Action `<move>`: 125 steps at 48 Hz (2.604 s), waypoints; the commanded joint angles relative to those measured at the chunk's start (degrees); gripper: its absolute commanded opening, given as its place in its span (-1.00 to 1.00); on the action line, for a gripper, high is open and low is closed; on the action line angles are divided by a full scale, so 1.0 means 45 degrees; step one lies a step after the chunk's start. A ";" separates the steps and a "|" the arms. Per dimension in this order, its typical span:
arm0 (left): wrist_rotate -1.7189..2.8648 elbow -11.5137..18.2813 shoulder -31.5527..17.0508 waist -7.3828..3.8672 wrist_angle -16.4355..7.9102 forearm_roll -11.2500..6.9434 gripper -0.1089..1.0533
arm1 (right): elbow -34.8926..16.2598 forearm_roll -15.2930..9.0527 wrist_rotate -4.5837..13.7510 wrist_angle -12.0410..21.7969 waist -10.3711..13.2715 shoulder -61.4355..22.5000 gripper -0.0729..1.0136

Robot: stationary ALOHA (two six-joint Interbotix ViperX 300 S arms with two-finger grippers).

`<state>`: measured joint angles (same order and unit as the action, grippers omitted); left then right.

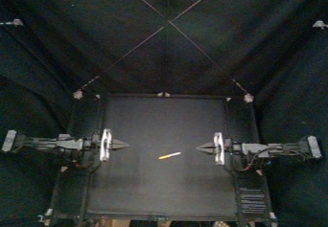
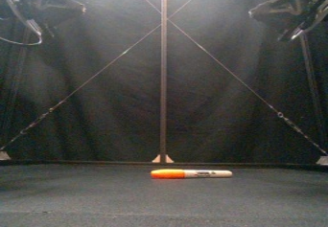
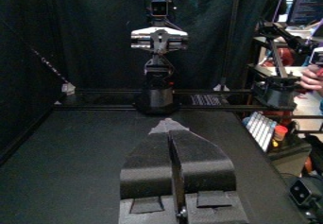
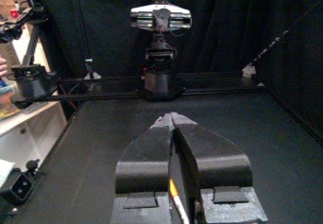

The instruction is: Uncap the pen

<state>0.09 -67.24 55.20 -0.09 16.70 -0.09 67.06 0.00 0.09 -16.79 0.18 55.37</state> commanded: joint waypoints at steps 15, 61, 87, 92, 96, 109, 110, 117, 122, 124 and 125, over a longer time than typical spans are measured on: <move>-0.0098 0.0215 -0.3867 -0.0176 0.0703 0.0156 -0.86 | -0.0391 -0.0039 0.0020 -0.0117 0.1367 -0.5195 -0.80; -0.0078 0.0937 -0.6992 -0.0547 0.0801 0.0586 0.13 | -0.3828 -0.0664 0.0039 0.1797 0.1562 -1.3047 0.67; -0.0098 0.2910 -0.9492 -0.0625 0.0215 0.0586 0.65 | -0.4473 -0.0723 0.0098 0.2324 0.1699 -1.2422 0.12; -0.0098 0.3496 -1.0137 -0.0762 -0.0313 0.0605 0.73 | -0.4668 -0.0801 0.0059 0.2363 0.1641 -1.2109 0.12; -0.0078 0.3887 -1.0566 -0.0859 -0.0762 0.0605 0.73 | -0.4727 -0.0840 0.0059 0.2363 0.1602 -1.1953 0.12; -0.0078 0.4531 -1.1719 -0.1035 -0.1113 0.0605 0.73 | -0.4883 -0.0898 0.0059 0.2363 0.1191 -1.1660 0.12; -0.0078 0.4551 -1.1797 -0.1055 -0.1113 0.0605 0.73 | -0.4902 -0.0898 0.0059 0.2363 0.1191 -1.1641 0.12; -0.0078 0.4746 -1.2246 -0.1055 -0.1133 0.0586 0.73 | -0.4941 -0.0918 0.0039 0.2363 0.1152 -1.1582 0.12; -0.0059 0.4883 -1.2422 -0.1152 -0.1133 0.0566 0.70 | -0.4941 -0.0898 0.0039 0.2363 0.1133 -1.1582 0.12; -0.0059 0.4922 -1.2480 -0.1191 -0.1133 0.0527 0.68 | -0.4941 -0.0898 0.0039 0.2363 0.1133 -1.1582 0.12; -0.0059 0.4941 -1.2520 -0.1191 -0.1172 0.0488 0.67 | -0.4941 -0.0918 0.0039 0.2363 0.1133 -1.1582 0.12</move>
<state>-0.26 -46.49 -1.23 -5.01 11.34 2.37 46.05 -4.04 0.44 -5.98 5.27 1.41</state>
